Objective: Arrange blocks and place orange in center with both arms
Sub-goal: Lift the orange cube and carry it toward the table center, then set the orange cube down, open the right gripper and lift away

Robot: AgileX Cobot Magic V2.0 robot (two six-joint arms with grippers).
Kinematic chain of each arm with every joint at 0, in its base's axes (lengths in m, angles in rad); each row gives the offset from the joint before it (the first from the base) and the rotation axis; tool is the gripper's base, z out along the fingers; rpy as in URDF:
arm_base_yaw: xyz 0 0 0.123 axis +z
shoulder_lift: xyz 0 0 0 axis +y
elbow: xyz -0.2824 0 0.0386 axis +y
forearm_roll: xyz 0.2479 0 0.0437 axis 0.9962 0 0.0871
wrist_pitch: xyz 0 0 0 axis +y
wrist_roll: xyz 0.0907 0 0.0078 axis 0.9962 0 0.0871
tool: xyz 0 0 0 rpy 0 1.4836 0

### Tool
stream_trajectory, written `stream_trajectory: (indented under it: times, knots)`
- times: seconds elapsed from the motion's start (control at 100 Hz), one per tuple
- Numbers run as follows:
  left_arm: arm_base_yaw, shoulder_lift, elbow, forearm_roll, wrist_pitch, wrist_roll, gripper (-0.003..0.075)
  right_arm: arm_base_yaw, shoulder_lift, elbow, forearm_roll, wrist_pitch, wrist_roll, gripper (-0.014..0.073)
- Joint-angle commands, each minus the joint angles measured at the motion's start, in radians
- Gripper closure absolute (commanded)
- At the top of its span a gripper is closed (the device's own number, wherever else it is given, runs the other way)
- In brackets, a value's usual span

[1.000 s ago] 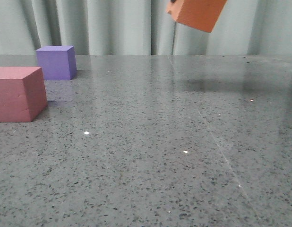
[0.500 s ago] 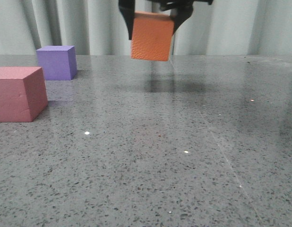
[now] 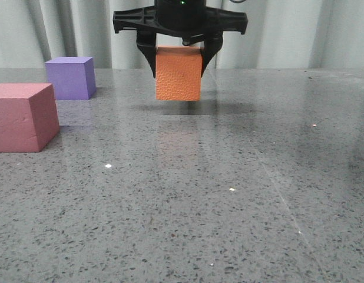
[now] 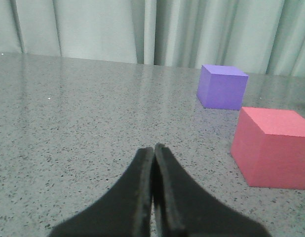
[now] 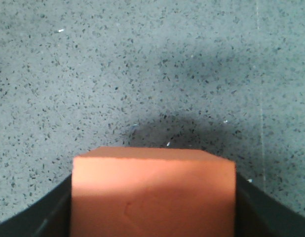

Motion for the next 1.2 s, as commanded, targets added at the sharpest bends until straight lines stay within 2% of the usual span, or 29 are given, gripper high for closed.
stream_trajectory:
  times: [0.0,0.28,0.38,0.45,0.62,0.67,0.95,1.19]
  knots:
    - [-0.001,-0.032,0.054,0.001,-0.088,-0.002,0.0739,0.000,-0.052,-0.035,-0.026,-0.025,0.003,0.0357]
    - [-0.001,-0.032,0.054,0.001,-0.088,-0.002,0.0739,0.001,-0.018,-0.035,0.014,-0.021,0.003,0.0356]
    - [-0.001,-0.032,0.054,0.001,-0.088,-0.002,0.0739,0.003,-0.014,-0.035,0.017,-0.007,0.003,0.0317]
    - [-0.001,-0.032,0.054,0.001,-0.088,-0.002,0.0739,0.004,-0.013,-0.035,0.017,0.005,0.003,0.0244]
    - [-0.001,-0.032,0.054,0.001,-0.088,-0.002,0.0739,0.005,-0.013,-0.035,0.016,0.010,0.003,-0.0021]
    - [-0.001,-0.032,0.054,0.001,-0.088,-0.002,0.0739,0.005,-0.013,-0.035,0.016,0.012,0.003,-0.0074]
    - [-0.001,-0.032,0.054,0.001,-0.088,-0.002,0.0739,0.005,-0.018,-0.051,0.017,0.067,0.003,-0.0051]
    - [-0.001,-0.032,0.054,0.001,-0.088,-0.002,0.0739,0.005,-0.018,-0.200,0.012,0.162,-0.016,-0.0051]
